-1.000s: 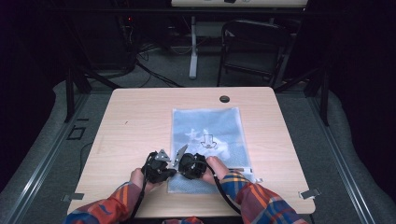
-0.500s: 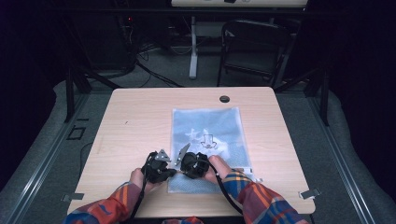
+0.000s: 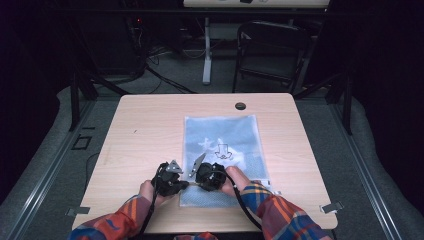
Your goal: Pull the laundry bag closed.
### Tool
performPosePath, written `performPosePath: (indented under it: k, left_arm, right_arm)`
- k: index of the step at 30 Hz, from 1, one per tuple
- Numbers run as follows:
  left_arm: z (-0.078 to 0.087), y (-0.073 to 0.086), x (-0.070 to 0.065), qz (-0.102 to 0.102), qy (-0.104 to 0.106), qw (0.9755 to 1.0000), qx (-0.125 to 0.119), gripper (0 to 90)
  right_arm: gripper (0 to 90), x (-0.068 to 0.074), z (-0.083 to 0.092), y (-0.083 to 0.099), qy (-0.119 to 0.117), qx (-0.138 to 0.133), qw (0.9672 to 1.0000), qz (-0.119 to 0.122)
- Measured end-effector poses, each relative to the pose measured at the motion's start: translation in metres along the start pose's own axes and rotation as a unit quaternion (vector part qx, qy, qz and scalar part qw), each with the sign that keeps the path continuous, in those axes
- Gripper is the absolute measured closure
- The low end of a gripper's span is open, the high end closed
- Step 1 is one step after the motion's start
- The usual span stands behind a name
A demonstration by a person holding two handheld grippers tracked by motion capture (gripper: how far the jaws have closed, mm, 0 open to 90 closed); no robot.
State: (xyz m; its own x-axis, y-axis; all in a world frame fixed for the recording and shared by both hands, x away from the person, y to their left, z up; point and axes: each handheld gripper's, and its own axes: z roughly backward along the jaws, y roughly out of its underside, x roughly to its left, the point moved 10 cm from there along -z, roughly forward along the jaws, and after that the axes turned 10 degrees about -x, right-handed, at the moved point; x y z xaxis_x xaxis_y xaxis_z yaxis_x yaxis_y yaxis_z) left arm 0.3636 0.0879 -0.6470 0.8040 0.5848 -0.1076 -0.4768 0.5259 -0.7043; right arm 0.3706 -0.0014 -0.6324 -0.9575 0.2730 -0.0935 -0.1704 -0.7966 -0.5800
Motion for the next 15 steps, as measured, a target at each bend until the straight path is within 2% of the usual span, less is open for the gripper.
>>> performPosePath:
  k: [15]
  left_arm:
    - [0.0001, 0.0001, 0.0000, -0.001, 0.000, 1.0000, 0.001, 90.0]
  right_arm:
    - [81.7, -0.0025, 0.0067, 0.0055, 0.004, 0.000, 1.0000, 0.001]
